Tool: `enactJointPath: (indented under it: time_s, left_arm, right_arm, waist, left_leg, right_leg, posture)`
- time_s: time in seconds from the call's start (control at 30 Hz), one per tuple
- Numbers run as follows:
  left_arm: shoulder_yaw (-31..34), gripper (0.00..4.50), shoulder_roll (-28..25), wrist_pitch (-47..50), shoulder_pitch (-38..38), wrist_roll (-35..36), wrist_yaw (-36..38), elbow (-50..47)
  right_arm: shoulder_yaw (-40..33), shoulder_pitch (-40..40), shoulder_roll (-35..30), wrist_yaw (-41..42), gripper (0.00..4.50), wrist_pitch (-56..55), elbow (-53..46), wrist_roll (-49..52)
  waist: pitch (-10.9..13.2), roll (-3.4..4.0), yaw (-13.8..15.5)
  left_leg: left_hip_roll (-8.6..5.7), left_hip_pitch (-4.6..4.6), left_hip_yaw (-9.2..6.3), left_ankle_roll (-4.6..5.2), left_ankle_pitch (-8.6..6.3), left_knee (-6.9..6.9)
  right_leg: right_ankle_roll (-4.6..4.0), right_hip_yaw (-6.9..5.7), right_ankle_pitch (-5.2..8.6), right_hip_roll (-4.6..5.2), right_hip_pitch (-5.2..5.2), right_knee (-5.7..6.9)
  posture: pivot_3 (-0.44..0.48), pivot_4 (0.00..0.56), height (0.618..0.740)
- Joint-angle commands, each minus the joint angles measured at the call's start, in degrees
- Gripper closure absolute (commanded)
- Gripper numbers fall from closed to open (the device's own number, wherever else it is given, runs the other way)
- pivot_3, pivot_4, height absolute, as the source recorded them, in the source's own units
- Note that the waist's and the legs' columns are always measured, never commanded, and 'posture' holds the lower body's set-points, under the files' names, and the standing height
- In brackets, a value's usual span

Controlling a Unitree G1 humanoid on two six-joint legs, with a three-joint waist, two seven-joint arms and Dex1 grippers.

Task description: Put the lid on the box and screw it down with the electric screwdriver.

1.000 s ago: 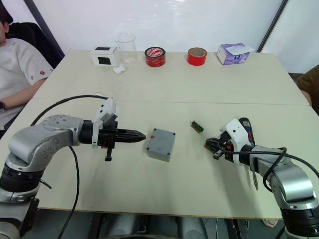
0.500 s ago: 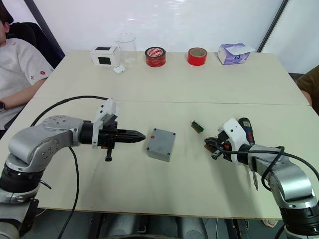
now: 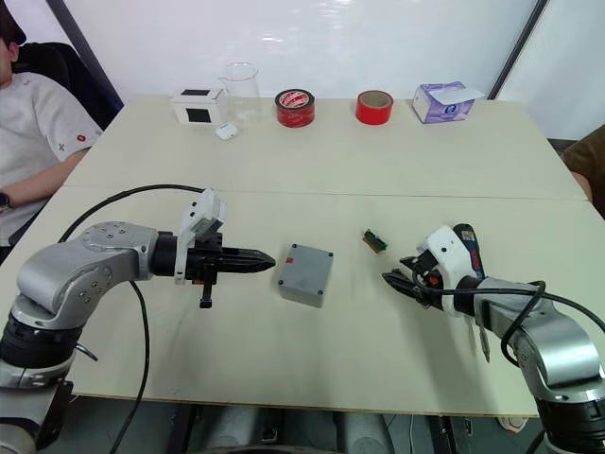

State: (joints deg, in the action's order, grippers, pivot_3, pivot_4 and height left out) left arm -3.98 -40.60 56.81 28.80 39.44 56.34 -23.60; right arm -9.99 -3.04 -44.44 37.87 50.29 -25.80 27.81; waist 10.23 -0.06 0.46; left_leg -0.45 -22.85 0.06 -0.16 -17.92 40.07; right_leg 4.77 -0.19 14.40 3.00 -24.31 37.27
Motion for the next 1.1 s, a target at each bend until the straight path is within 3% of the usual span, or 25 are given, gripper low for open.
enactJointPath:
  time_s: [0.03, 0.1, 0.47, 0.63, 1.1]
  left_arm:
    - [0.46, 4.5, -0.62, -0.59, -0.19, 1.13, 0.15, -1.29]
    - [0.53, 4.5, -0.71, -0.56, -0.27, 1.17, 0.15, -1.37]
    - [0.87, 4.5, -0.81, -0.23, -0.47, 1.58, -0.03, -1.93]
    - [0.79, 4.5, -1.03, -0.48, -0.49, 1.55, -0.04, -1.66]
    - [0.67, 4.5, -1.05, -0.48, -0.99, 2.19, -0.94, -1.83]
  right_arm:
    - [-0.88, 0.37, -0.83, -0.45, 2.55, -0.57, -1.81, -0.4]
    - [-0.97, 0.55, -0.73, -0.57, 3.12, -0.69, -1.75, -0.39]
    - [-0.84, 1.68, -0.73, -0.56, 3.12, -1.87, -1.01, -1.39]
    - [-0.71, 1.31, -0.25, -0.62, 4.47, -2.31, -0.63, -1.94]
    - [-0.59, 1.33, -0.72, -0.02, 4.47, -2.97, 0.05, -2.08]
  waist:
    - [0.0, 0.0, 0.02]
    - [0.0, 0.0, 0.04]
    - [0.0, 0.0, 0.08]
    - [0.0, 0.0, 0.04]
    - [0.0, 0.0, 0.07]
  left_leg:
    - [0.01, 0.0, 0.0, 0.0, 0.0, 0.0]
    - [0.01, 0.0, 0.0, 0.0, 0.0, 0.0]
    - [0.01, 0.0, 0.0, 0.0, 0.0, 0.0]
    - [0.01, 0.0, 0.0, 0.0, 0.0, 0.0]
    - [0.02, 0.0, 0.0, 0.0, 0.0, 0.0]
  right_leg:
    - [0.0, 0.0, 0.0, -0.01, 0.0, 0.0]
    - [0.0, 0.0, 0.0, -0.01, 0.0, 0.0]
    - [0.0, 0.0, 0.0, -0.01, 0.0, 0.0]
    - [0.0, 0.0, 0.0, -0.02, 0.0, 0.0]
    - [0.0, 0.0, 0.0, -0.02, 0.0, 0.0]
  posture:
    - [0.0, 0.15, 0.74]
    - [0.0, 0.15, 0.74]
    - [0.0, 0.15, 0.74]
    - [0.0, 0.15, 0.74]
    - [0.0, 0.15, 0.74]
